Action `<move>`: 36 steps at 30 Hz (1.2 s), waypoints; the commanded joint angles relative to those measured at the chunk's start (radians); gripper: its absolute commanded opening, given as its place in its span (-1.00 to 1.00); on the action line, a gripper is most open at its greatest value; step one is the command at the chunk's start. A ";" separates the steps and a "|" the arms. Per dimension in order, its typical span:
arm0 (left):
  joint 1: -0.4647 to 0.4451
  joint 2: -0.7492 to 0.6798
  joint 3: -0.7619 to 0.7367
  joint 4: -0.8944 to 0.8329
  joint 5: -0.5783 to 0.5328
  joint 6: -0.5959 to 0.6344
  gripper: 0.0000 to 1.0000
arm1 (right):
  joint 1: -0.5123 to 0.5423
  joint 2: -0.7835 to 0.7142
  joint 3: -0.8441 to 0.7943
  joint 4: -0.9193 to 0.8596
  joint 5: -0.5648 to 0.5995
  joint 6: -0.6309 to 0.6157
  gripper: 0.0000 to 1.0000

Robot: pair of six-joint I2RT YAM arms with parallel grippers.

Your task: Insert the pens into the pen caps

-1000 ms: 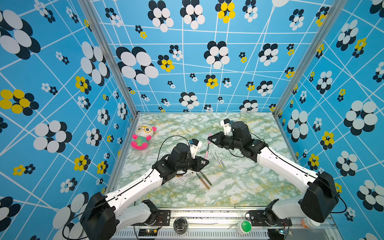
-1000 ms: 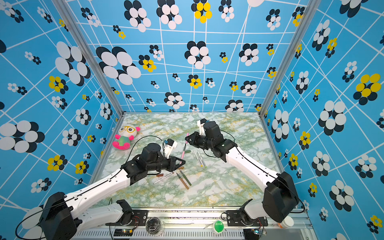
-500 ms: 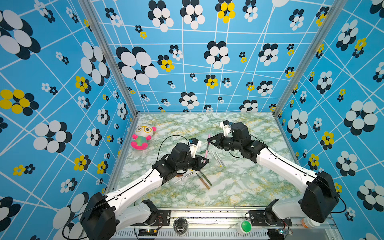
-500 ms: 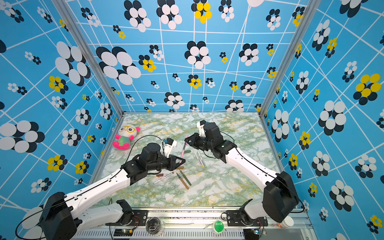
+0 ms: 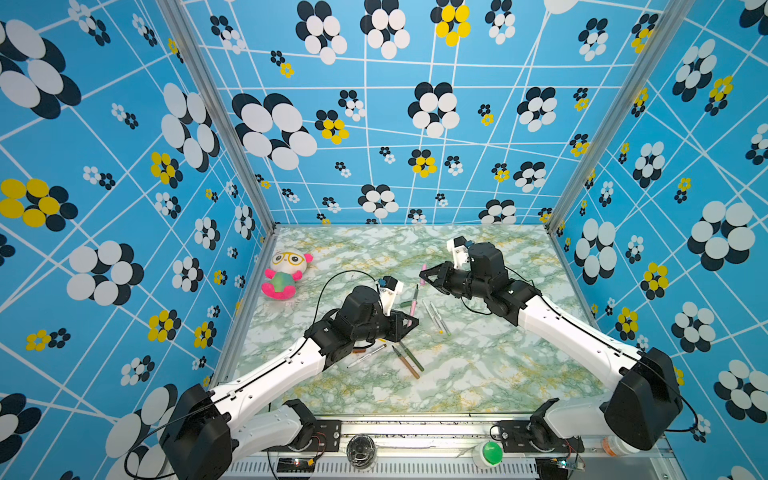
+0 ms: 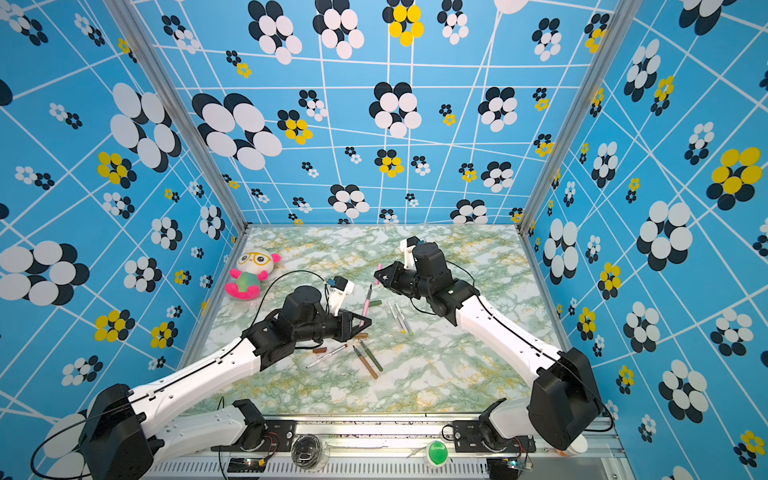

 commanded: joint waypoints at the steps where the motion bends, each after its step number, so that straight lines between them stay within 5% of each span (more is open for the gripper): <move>1: -0.008 -0.015 0.015 0.011 -0.005 0.003 -1.00 | -0.002 0.000 0.031 0.013 -0.023 0.013 -0.95; 36: -0.007 -0.022 0.017 0.005 -0.006 0.008 -1.00 | 0.026 0.022 0.072 0.001 -0.007 0.005 -0.97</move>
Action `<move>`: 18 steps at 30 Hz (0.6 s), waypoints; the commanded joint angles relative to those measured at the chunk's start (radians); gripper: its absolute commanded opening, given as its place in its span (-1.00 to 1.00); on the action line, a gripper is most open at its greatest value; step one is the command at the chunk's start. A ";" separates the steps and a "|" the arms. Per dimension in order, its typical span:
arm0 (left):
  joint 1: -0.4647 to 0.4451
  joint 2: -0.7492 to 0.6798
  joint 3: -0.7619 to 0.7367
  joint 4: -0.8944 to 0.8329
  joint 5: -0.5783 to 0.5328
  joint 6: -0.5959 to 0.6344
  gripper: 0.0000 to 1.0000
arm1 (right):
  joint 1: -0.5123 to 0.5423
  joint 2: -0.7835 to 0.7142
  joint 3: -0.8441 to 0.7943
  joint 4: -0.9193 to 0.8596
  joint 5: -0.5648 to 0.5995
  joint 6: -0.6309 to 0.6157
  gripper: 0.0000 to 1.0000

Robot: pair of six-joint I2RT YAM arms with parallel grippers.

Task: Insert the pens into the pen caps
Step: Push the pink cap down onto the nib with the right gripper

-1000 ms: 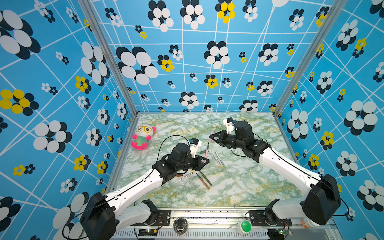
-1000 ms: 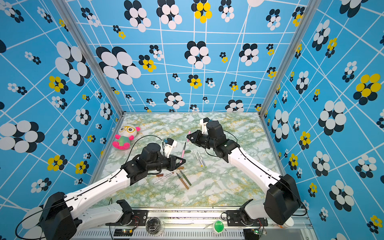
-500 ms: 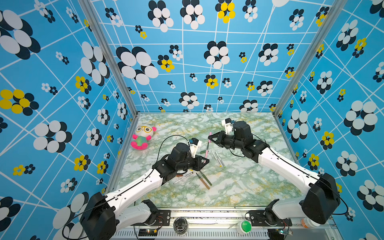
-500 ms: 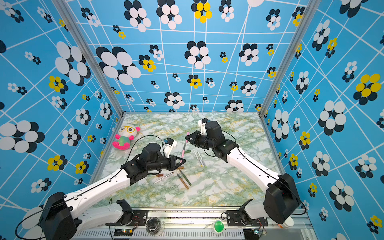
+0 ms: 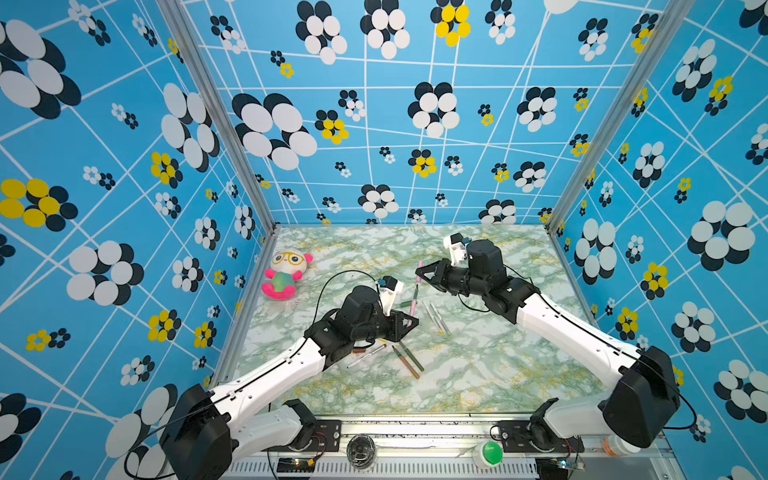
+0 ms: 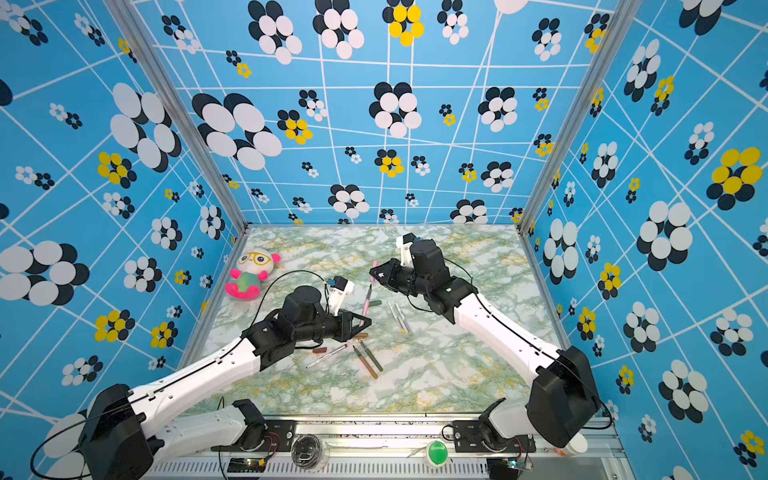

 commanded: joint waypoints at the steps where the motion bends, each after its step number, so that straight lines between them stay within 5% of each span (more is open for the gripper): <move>1: -0.007 -0.020 0.015 0.004 -0.008 0.009 -1.00 | 0.011 0.008 0.031 -0.006 0.008 -0.007 -0.97; 18: -0.005 -0.022 0.014 0.012 -0.008 0.008 -1.00 | 0.016 0.013 -0.014 -0.033 0.023 -0.036 -0.99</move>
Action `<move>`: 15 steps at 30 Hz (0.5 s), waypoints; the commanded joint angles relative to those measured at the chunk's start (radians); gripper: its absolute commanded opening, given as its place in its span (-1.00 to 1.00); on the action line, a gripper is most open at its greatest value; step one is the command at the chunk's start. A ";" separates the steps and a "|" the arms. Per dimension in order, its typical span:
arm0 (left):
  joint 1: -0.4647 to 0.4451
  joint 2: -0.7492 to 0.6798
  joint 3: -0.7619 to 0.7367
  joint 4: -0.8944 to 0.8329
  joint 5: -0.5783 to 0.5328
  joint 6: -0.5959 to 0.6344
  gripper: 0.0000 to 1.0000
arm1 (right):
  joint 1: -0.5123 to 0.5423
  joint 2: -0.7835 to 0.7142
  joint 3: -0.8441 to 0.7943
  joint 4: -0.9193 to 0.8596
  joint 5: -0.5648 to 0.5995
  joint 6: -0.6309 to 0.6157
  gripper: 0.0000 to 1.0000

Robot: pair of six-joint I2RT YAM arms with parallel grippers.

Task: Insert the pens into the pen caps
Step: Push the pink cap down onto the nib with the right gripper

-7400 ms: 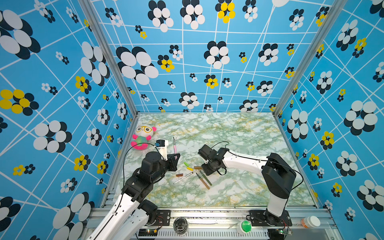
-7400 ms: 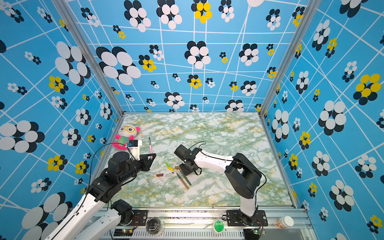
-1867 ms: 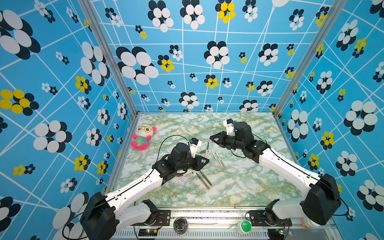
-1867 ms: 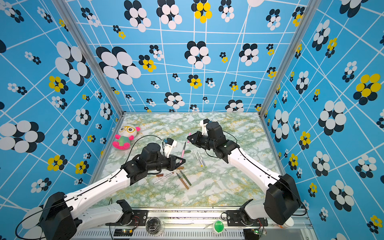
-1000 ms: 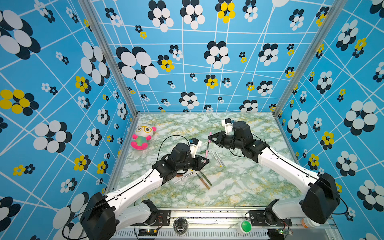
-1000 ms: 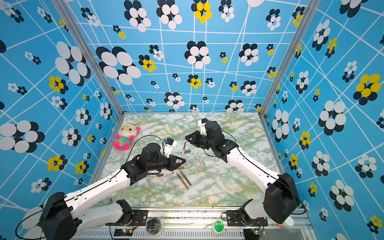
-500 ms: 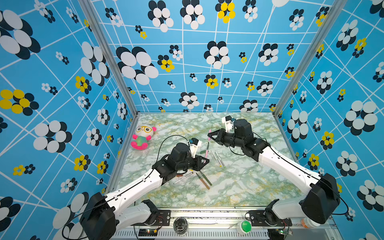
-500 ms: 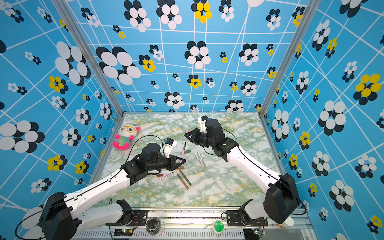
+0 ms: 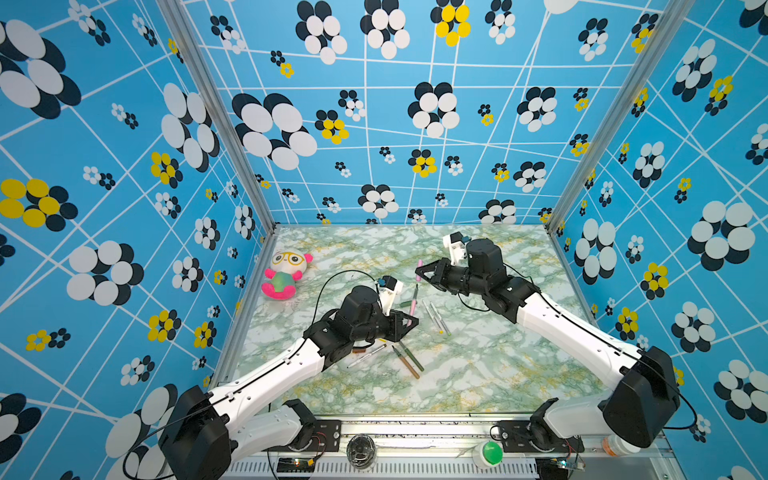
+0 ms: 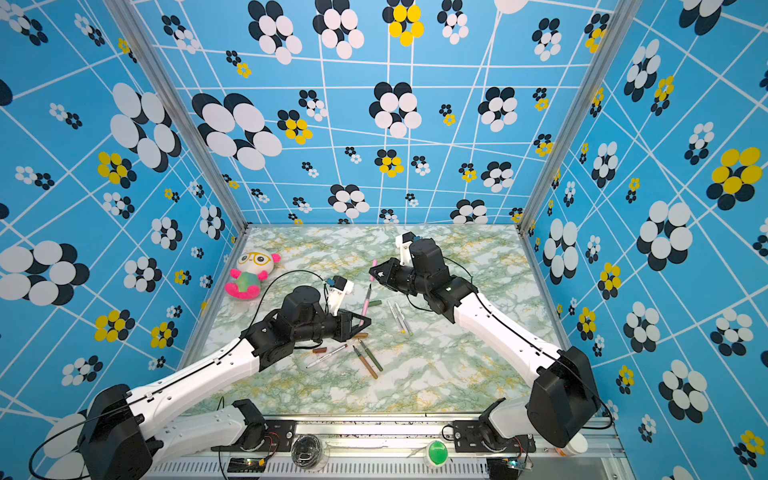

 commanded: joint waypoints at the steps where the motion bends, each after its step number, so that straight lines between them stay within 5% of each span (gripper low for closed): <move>1: -0.007 -0.015 0.014 0.013 -0.007 0.009 -1.00 | 0.012 0.012 -0.017 -0.016 0.009 -0.020 -0.99; 15: -0.007 -0.013 0.009 0.021 -0.013 0.000 -1.00 | 0.032 0.005 -0.033 -0.013 0.016 -0.021 -0.99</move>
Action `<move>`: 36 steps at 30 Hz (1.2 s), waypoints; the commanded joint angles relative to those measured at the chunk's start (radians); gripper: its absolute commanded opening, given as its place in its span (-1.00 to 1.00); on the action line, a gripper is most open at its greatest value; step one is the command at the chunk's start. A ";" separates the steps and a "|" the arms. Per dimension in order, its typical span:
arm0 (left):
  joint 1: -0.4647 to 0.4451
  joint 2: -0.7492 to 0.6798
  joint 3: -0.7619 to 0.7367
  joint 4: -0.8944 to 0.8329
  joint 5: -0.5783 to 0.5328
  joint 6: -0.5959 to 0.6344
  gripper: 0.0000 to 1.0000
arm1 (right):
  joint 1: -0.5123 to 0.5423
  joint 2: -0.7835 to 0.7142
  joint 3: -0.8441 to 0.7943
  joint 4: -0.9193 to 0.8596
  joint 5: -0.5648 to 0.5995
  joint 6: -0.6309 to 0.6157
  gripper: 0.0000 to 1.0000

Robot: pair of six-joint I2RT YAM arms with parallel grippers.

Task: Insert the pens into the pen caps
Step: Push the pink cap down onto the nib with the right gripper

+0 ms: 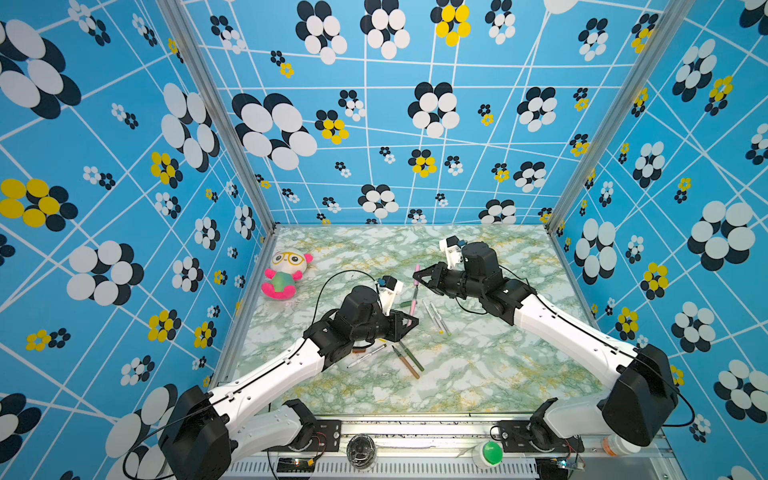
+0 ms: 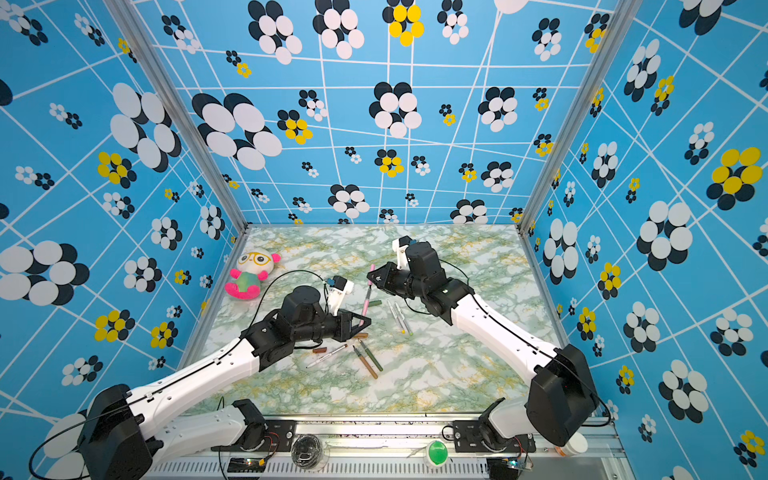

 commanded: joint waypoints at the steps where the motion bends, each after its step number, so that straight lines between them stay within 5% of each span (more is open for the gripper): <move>1: -0.006 -0.014 0.007 0.023 -0.015 -0.002 -1.00 | 0.010 -0.005 -0.018 -0.013 0.013 -0.018 -1.00; 36: -0.007 -0.008 0.036 0.140 -0.089 -0.058 -1.00 | 0.107 -0.063 -0.085 -0.023 0.123 -0.129 -1.00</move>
